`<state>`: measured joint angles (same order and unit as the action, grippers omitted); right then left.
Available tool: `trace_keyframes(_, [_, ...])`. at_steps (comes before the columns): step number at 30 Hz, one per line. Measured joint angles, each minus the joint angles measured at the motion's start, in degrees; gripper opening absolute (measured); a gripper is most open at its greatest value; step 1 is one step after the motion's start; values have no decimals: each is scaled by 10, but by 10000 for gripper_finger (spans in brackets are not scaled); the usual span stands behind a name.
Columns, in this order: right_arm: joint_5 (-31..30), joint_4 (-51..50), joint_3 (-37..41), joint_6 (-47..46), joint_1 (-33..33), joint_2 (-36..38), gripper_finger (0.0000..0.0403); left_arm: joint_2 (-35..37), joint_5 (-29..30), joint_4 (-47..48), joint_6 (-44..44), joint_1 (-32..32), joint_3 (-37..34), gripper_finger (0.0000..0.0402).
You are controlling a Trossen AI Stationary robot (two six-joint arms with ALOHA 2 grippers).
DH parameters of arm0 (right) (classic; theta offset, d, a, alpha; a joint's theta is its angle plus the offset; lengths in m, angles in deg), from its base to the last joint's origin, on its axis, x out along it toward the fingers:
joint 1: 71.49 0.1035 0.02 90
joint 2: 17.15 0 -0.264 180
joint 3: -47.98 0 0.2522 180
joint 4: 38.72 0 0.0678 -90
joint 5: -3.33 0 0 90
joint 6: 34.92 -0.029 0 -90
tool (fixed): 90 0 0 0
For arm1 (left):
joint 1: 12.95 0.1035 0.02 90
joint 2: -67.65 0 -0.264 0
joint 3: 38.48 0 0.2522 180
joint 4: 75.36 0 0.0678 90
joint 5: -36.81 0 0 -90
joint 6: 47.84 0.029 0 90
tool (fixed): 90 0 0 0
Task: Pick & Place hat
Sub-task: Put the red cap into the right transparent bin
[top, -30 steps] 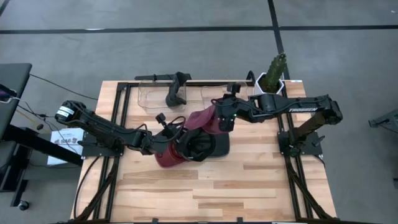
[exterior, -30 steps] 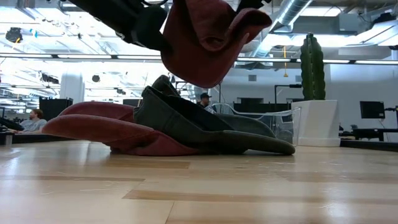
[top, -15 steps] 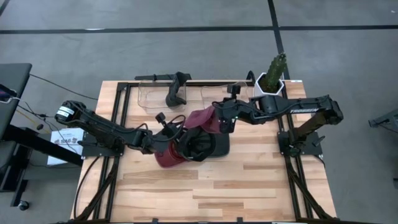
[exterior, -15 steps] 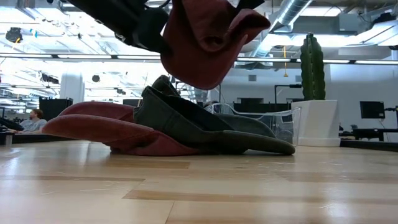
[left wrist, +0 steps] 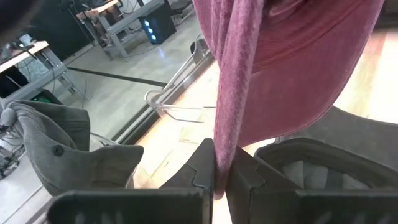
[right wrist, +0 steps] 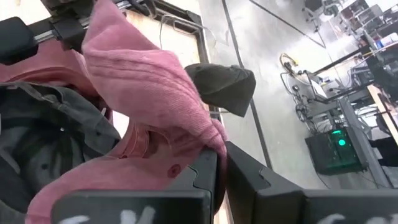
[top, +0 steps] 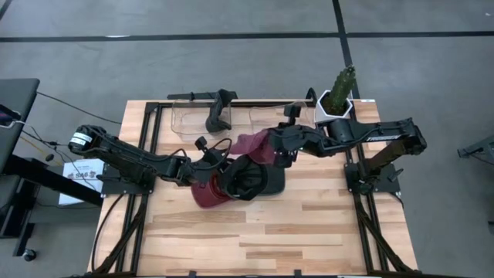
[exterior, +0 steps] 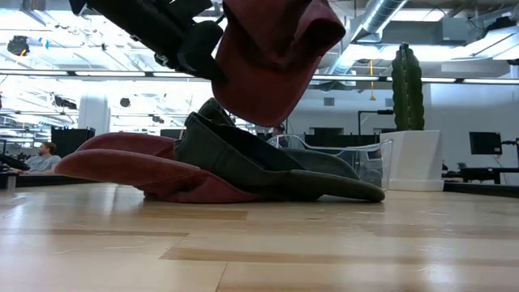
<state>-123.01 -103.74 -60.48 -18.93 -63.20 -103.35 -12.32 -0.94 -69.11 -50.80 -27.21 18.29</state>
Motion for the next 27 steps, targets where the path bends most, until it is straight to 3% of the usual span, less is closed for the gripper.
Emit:
trace_keyframes(14, [3, -42, -5, -30, -1, 0, 1, 0, -17, -1, -39, 0, 0, 24])
trace_keyframes(23, [4, -42, -5, -30, -2, 0, 1, 0, -110, -4, -51, 2, 0, 99])
trace_keyframes(27, [5, -53, -5, -31, -2, 0, 0, 0, -121, -4, -50, 6, 0, 131])
